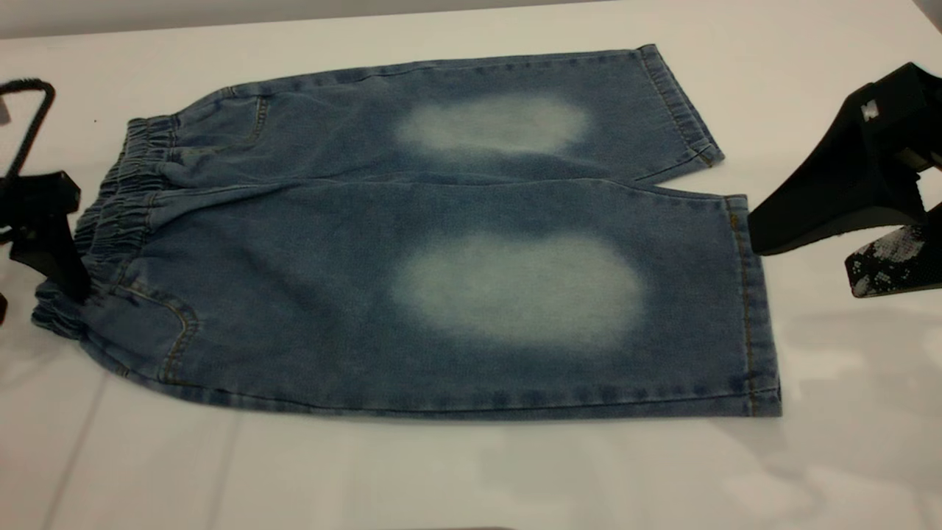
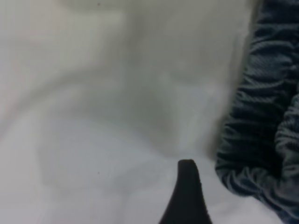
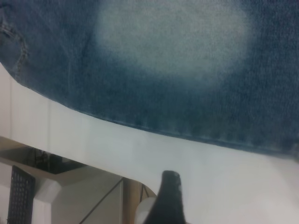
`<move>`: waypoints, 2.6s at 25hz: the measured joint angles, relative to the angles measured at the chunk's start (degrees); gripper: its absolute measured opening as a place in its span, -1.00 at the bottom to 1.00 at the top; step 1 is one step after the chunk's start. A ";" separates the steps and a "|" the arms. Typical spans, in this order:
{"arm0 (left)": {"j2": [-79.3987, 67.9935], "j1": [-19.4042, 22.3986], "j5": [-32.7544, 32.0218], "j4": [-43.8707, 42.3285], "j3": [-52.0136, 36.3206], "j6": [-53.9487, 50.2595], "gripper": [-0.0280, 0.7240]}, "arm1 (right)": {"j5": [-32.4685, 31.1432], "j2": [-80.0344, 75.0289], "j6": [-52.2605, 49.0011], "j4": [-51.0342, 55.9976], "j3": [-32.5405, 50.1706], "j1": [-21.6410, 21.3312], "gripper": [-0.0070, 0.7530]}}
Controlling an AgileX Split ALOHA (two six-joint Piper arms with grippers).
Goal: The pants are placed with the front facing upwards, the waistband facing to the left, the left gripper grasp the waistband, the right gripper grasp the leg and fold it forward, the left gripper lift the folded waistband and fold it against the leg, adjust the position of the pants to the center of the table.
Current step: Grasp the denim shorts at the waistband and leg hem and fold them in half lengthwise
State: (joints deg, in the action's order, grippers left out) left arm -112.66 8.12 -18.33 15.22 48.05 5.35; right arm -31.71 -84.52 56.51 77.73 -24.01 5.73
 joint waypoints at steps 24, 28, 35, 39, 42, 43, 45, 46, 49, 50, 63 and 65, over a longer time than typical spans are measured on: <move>-3.39 0.00 -5.36 4.86 5.31 2.99 -0.72 | -1.02 0.00 0.48 0.35 0.00 0.00 0.54; -1.25 0.00 -7.89 4.51 7.79 3.41 -0.72 | -0.85 -0.90 1.10 0.38 0.00 0.23 0.54; -0.47 0.00 -8.70 4.50 8.46 3.63 -0.72 | 8.48 -8.79 4.88 0.84 -0.17 6.93 0.54; -0.47 0.00 -8.75 4.50 8.46 3.63 -0.72 | 14.83 -12.26 9.03 1.01 -0.51 12.31 0.54; -0.47 0.00 -8.75 4.50 8.46 3.63 -0.72 | 18.78 -14.40 11.20 1.18 -1.26 15.28 0.54; -0.47 0.00 -8.76 4.50 8.46 3.63 -0.72 | 19.52 -15.23 11.76 1.18 -1.74 16.15 0.54; -0.47 0.00 -8.81 4.50 8.46 3.63 -0.72 | 20.38 -16.99 12.71 1.18 -3.28 17.67 0.54; -0.47 0.00 -8.82 4.50 8.46 3.63 -0.72 | 20.58 -18.31 13.23 1.18 -4.10 18.58 0.54; -0.47 0.00 -8.87 4.50 8.46 3.63 -0.72 | 21.27 -21.36 13.51 1.18 -5.97 20.35 0.51; -0.47 0.00 -8.87 4.50 8.46 3.68 -0.72 | 21.55 -22.62 13.62 1.18 -6.25 20.79 0.51; -0.45 0.00 -8.99 4.50 8.46 3.83 -0.72 | 24.07 -27.20 13.67 1.36 -6.79 21.15 0.19; -0.45 0.00 -8.99 4.50 8.46 3.83 -0.72 | 24.19 -27.48 13.67 1.36 -6.90 21.15 0.02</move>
State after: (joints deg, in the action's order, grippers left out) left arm -113.11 8.12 -27.31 19.72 56.51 9.18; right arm -7.52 -112.00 70.18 79.09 -30.91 26.88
